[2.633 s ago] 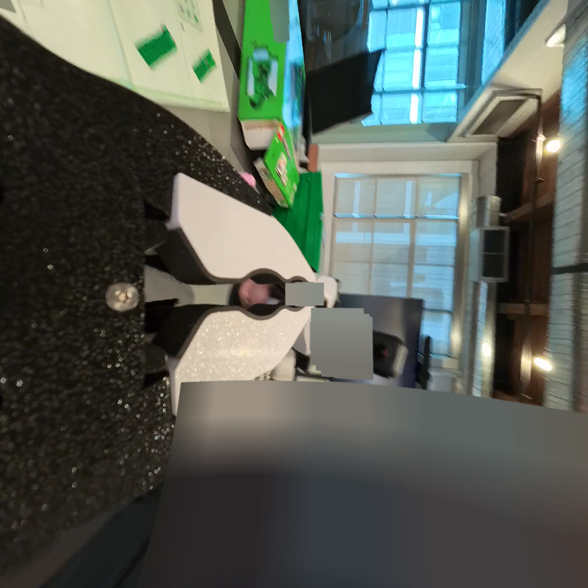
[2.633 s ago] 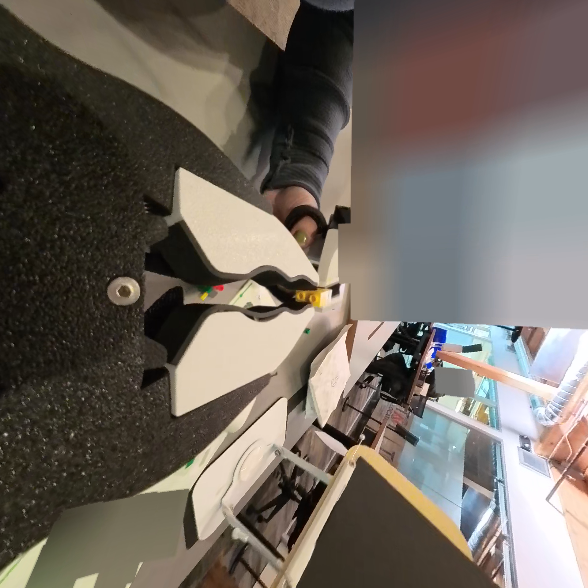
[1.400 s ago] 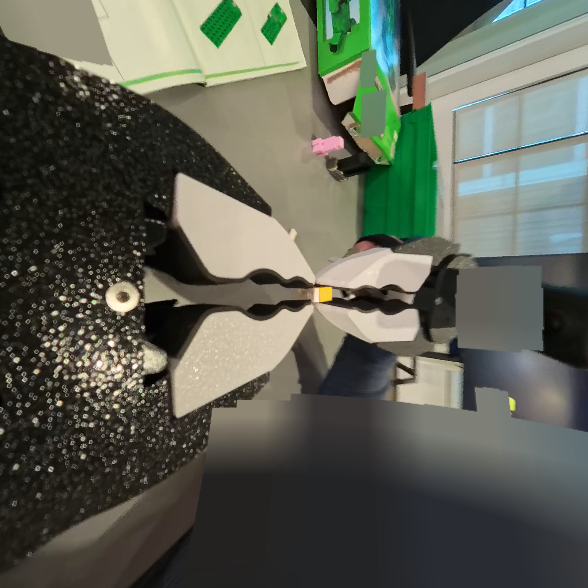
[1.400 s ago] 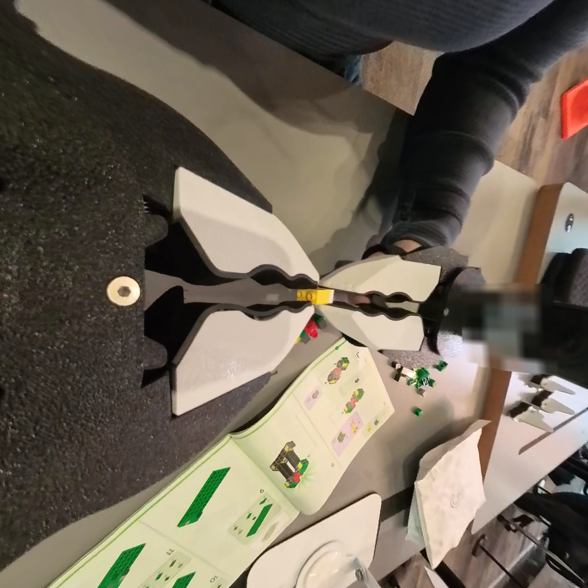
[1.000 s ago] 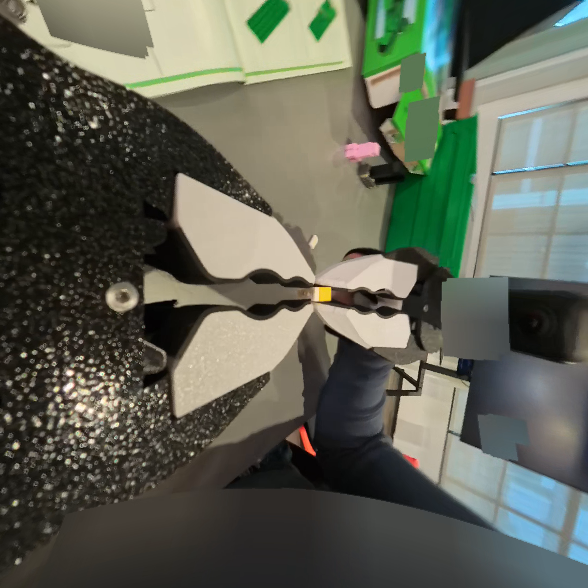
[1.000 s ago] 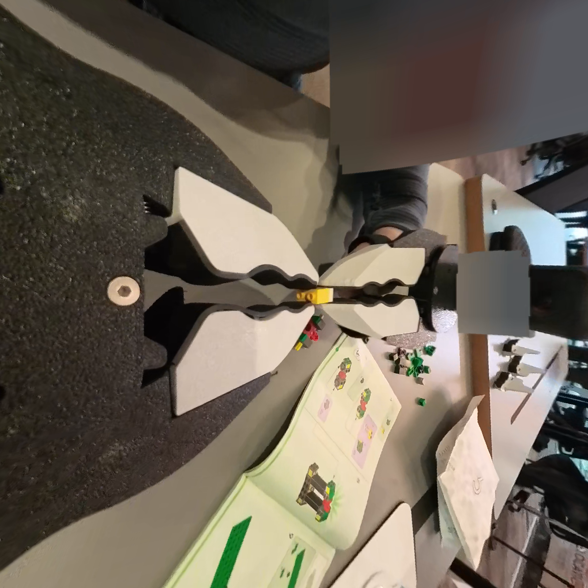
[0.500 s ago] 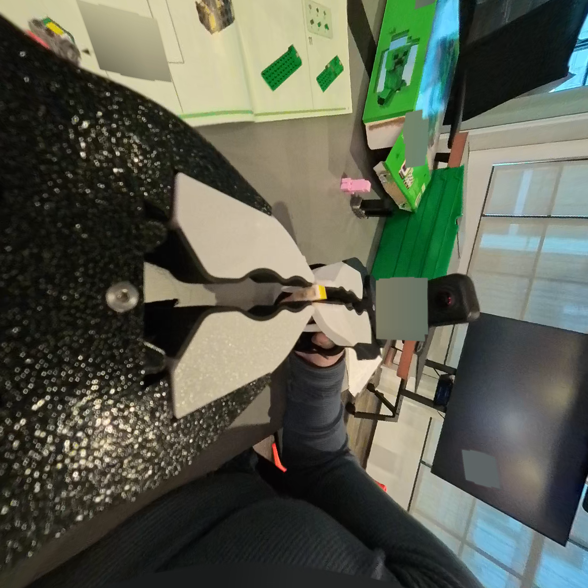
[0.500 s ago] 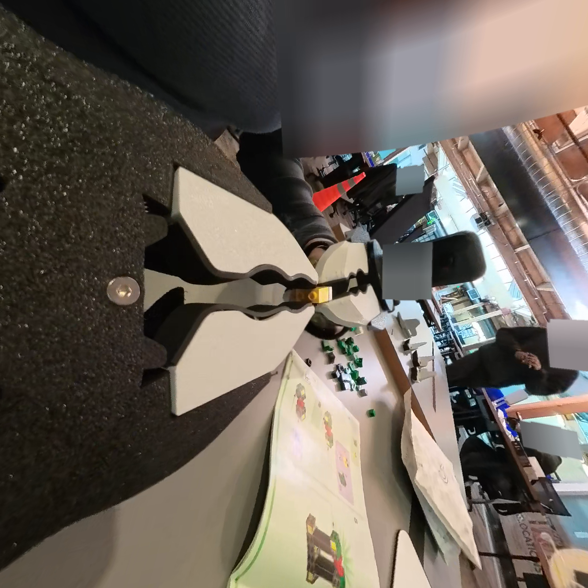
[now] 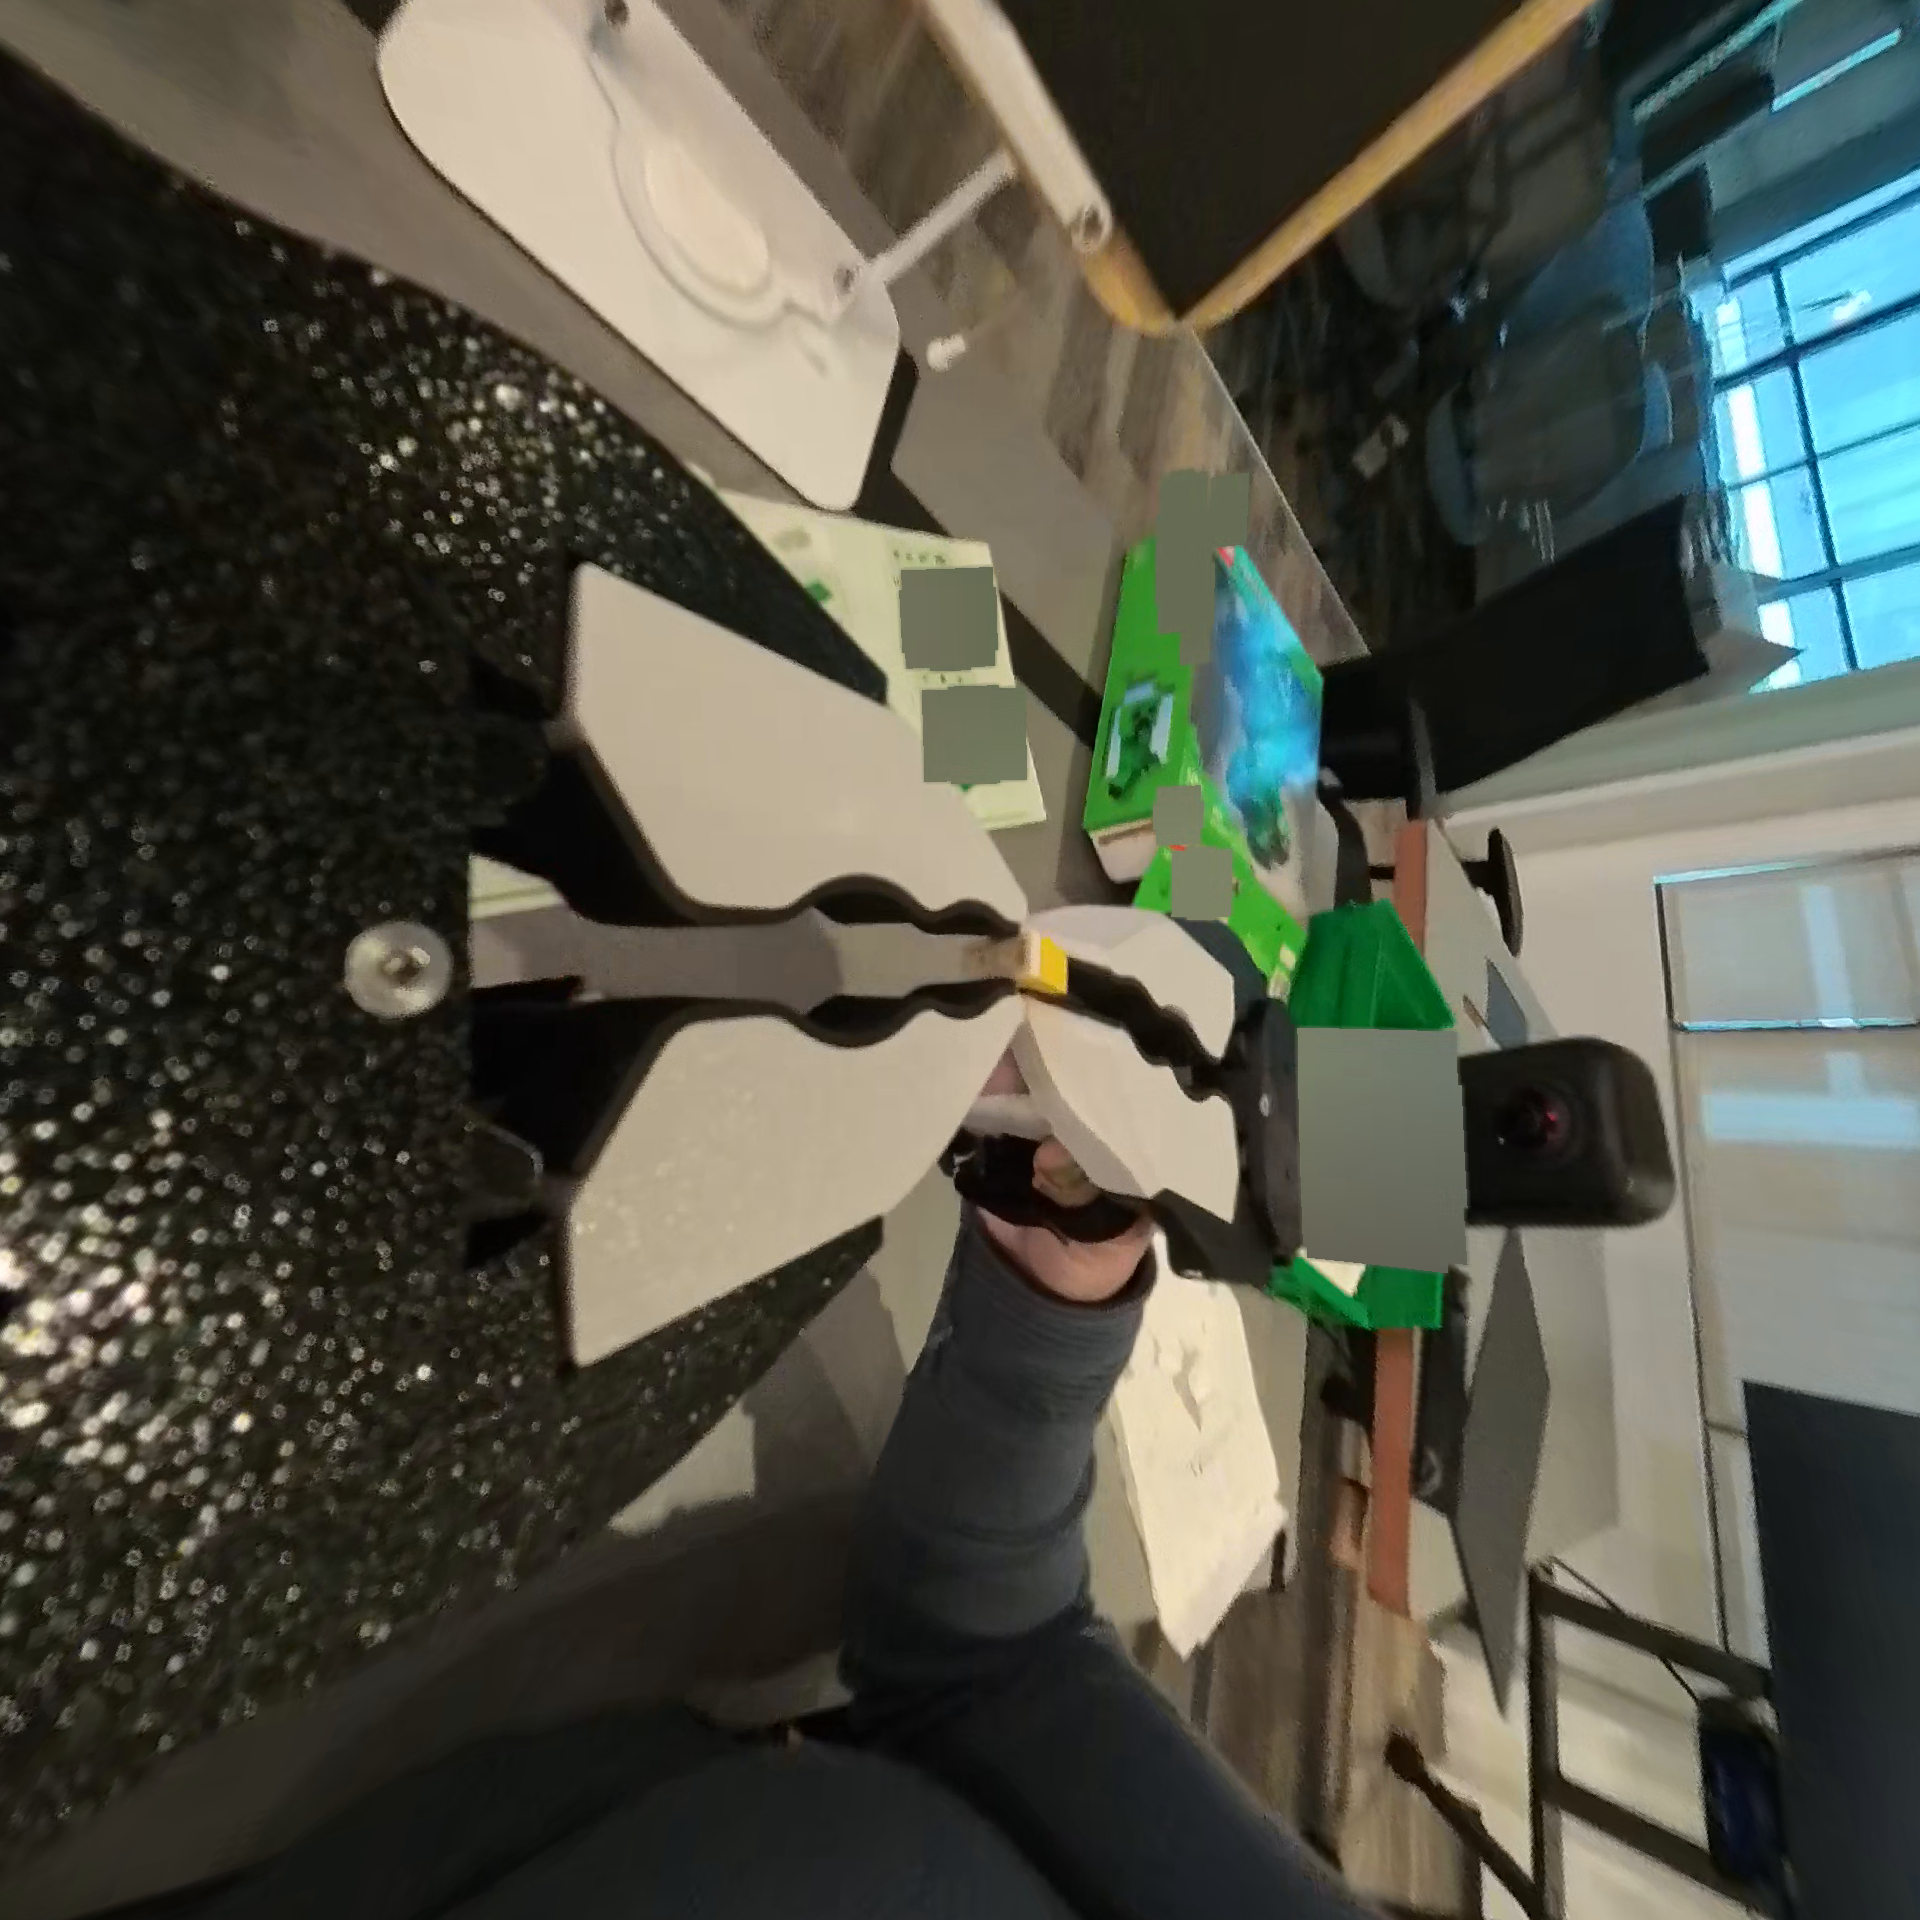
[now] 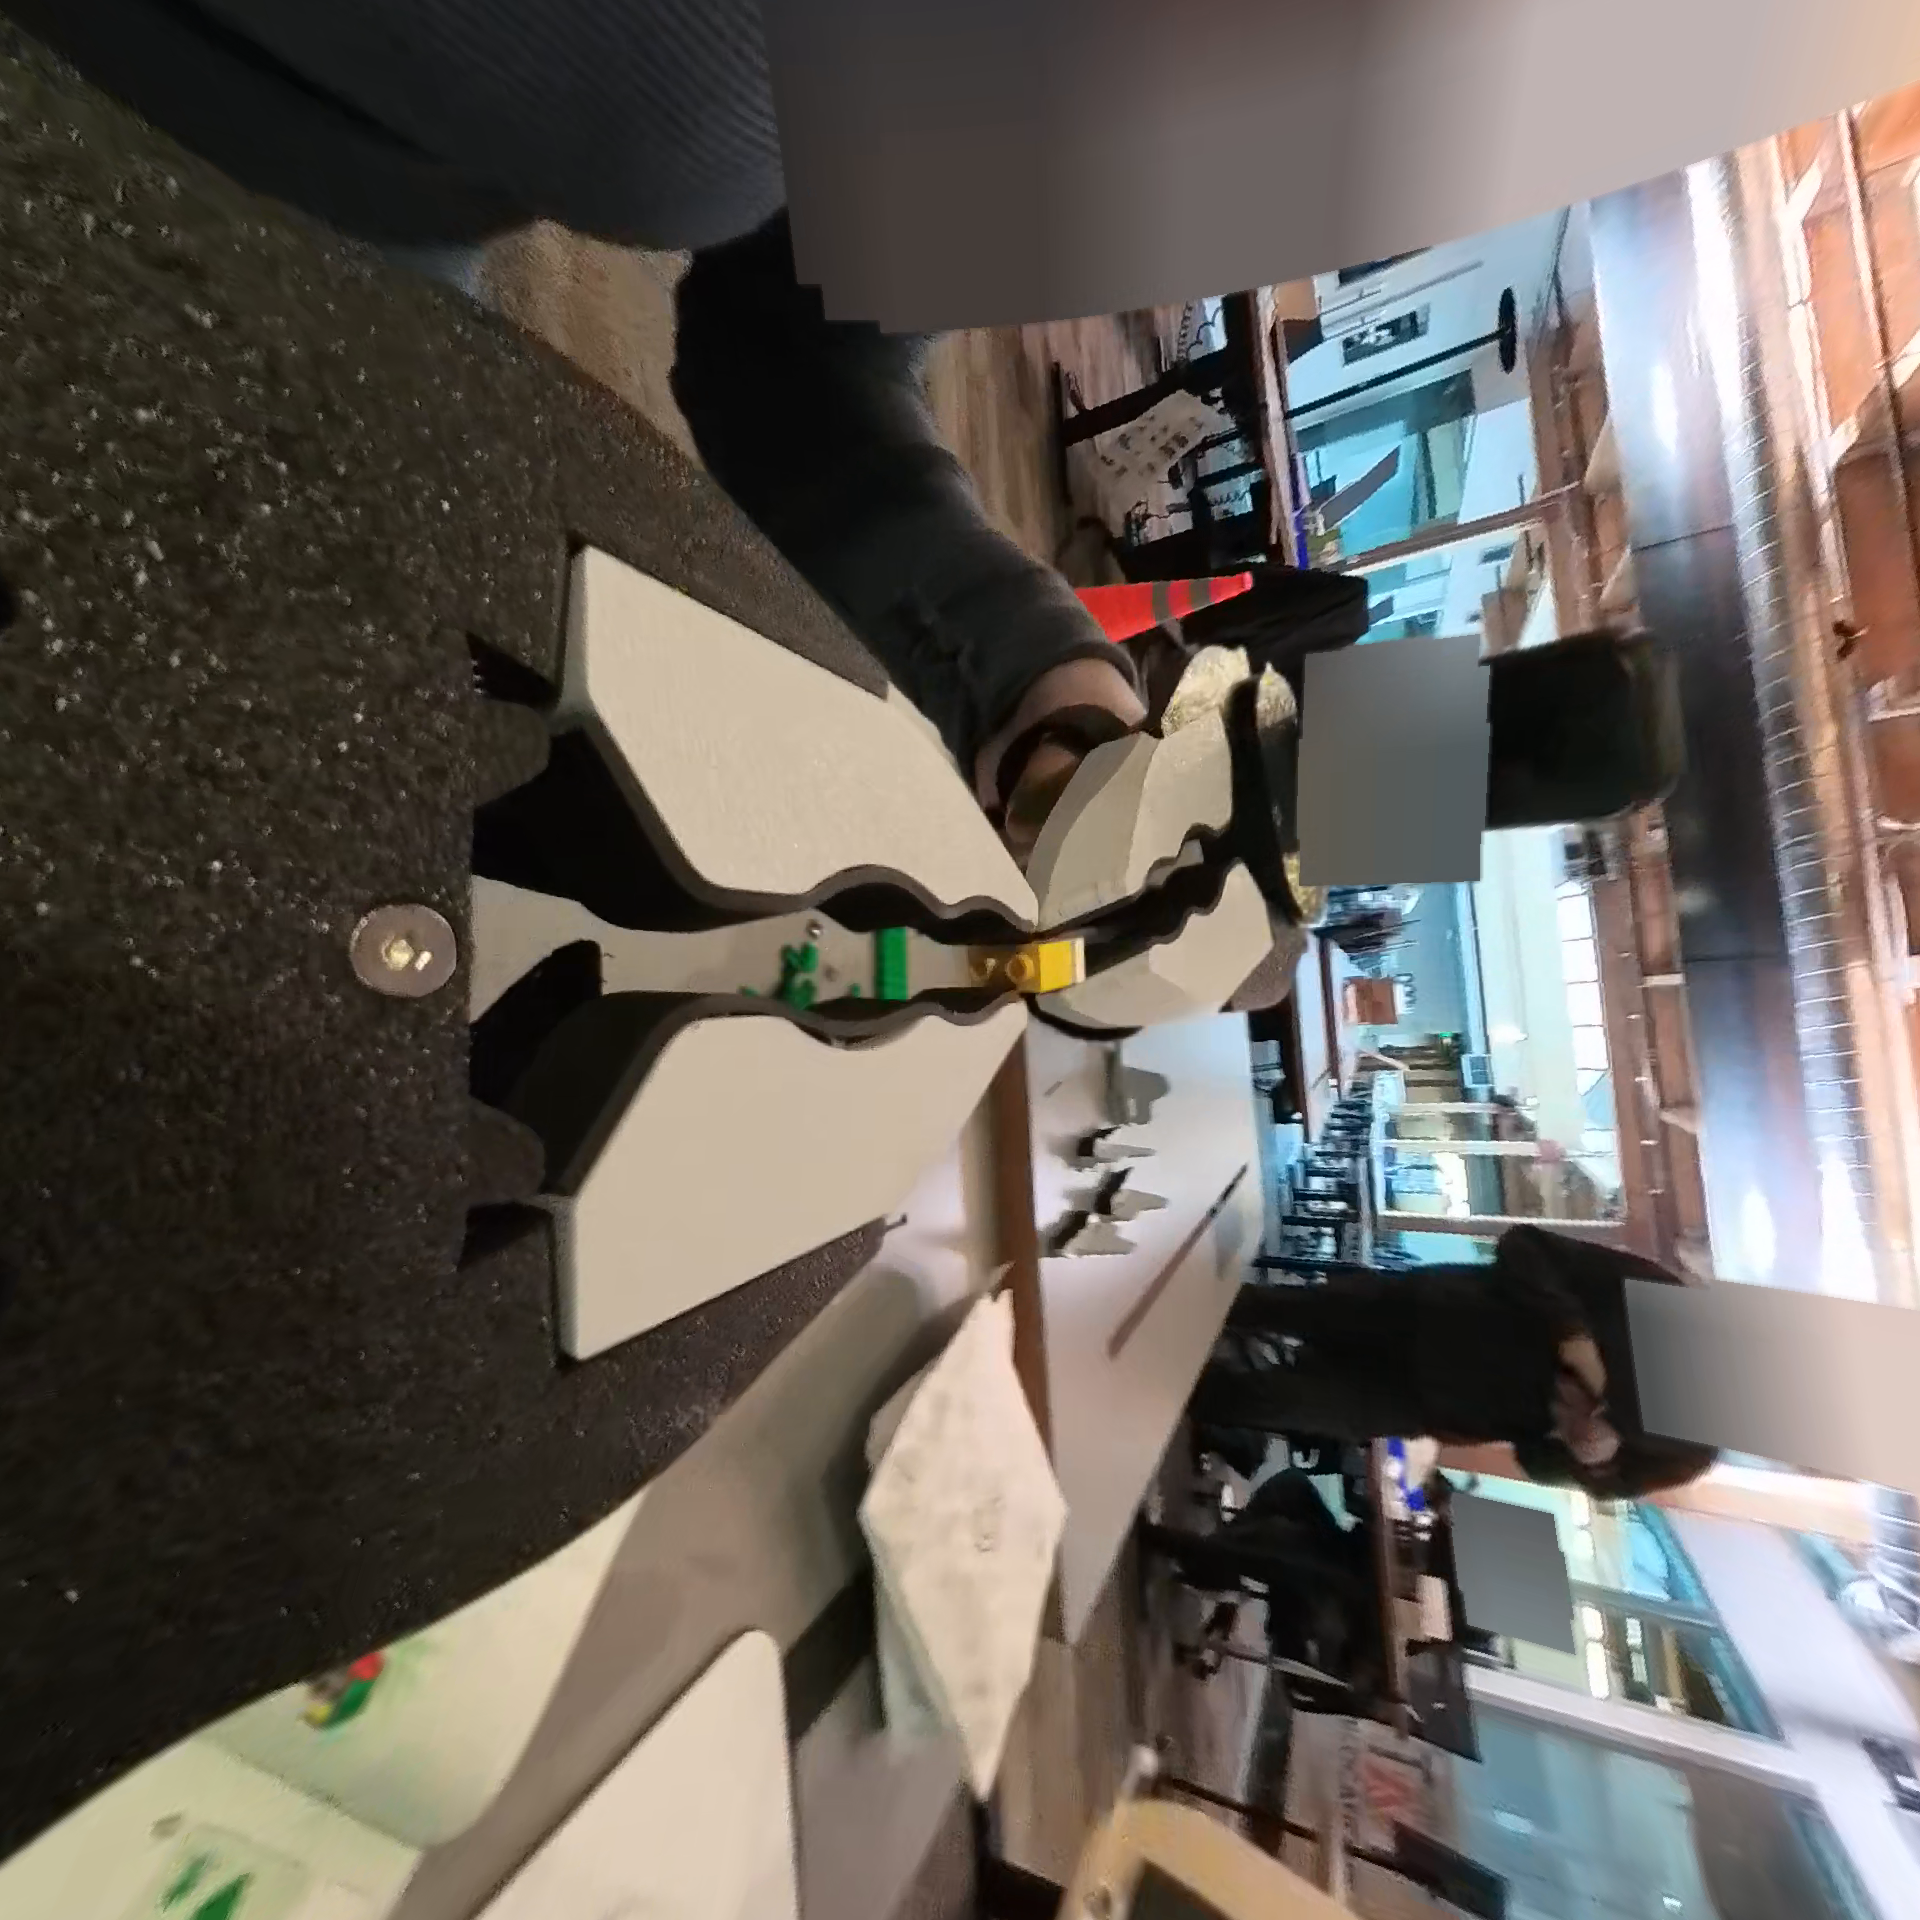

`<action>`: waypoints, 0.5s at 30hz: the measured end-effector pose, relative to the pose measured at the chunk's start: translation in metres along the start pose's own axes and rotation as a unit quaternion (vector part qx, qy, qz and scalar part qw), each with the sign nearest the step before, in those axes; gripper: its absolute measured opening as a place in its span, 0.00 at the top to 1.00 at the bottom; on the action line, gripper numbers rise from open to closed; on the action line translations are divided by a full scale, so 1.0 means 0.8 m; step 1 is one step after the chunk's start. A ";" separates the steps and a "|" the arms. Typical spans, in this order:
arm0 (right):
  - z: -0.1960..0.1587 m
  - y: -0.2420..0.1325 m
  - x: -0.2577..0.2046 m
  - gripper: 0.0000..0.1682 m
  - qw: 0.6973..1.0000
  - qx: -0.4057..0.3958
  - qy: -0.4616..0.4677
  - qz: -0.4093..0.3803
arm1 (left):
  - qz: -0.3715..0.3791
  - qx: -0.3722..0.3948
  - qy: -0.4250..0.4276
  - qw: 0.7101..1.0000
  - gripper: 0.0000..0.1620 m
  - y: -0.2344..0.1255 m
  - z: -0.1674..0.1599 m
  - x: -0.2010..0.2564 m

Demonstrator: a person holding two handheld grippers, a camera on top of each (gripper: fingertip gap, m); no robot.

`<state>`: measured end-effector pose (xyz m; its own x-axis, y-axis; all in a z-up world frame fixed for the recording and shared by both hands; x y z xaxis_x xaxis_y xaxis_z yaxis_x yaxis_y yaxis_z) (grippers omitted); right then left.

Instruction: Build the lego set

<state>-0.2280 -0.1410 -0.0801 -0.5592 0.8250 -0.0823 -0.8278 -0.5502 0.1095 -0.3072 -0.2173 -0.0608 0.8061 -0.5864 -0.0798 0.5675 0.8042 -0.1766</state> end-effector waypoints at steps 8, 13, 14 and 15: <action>0.014 0.000 0.002 0.96 0.995 0.095 -0.011 -0.011 | 0.083 -0.037 0.024 0.996 0.95 0.004 0.031 0.007; 0.030 -0.014 -0.008 0.96 0.981 0.132 -0.123 -0.065 | 0.092 -0.015 0.049 0.994 0.95 0.015 0.051 0.015; 0.034 -0.017 -0.010 0.96 0.977 0.140 -0.140 -0.075 | 0.092 -0.014 0.057 0.994 0.95 0.017 0.055 0.018; 0.037 -0.020 -0.012 0.96 0.973 0.146 -0.156 -0.085 | 0.093 -0.015 0.067 0.993 0.95 0.020 0.060 0.020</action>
<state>-0.2081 -0.1361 -0.0518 -0.3368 0.9249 0.1761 -0.8337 -0.3799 0.4007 -0.2772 -0.2090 -0.0178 0.8656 -0.4373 -0.2439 0.4039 0.8977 -0.1761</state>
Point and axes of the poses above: each gripper's, where its closed fingertips meet, y out along the fingers, z out of its top, x = y × z across the jaws, the point moved 6 cm from there along -y, back along the fingers
